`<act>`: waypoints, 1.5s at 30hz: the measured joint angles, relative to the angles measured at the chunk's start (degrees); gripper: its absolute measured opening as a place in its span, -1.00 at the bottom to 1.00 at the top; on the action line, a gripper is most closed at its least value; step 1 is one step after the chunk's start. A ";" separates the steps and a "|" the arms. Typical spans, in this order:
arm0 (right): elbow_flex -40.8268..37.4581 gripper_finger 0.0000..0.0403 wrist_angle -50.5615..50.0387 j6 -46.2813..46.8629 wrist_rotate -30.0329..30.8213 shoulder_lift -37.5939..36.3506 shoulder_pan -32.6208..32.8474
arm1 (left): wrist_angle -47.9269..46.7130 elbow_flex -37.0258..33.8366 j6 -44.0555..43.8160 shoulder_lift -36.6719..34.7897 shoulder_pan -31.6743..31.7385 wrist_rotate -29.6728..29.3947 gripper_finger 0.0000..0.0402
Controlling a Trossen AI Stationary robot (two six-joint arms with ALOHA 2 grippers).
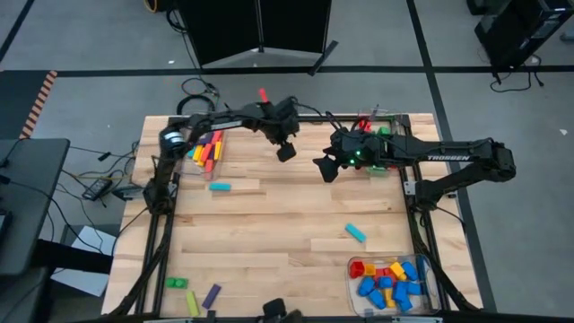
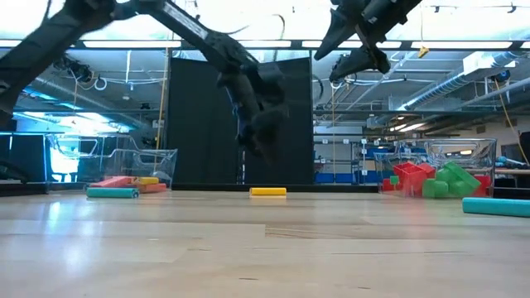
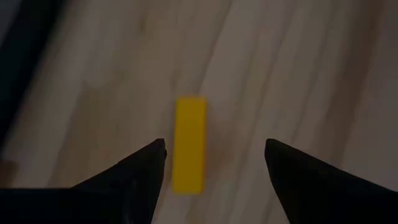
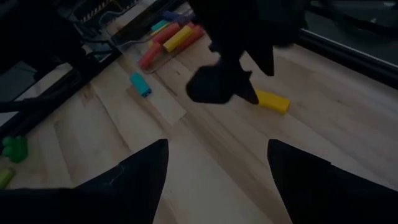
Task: Sort blocks by size
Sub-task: Put the yellow block into the top left transparent bin
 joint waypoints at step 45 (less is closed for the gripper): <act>0.00 0.41 -0.46 2.95 -0.02 0.00 2.57 | -6.78 1.97 -0.77 6.06 1.40 -8.32 -0.49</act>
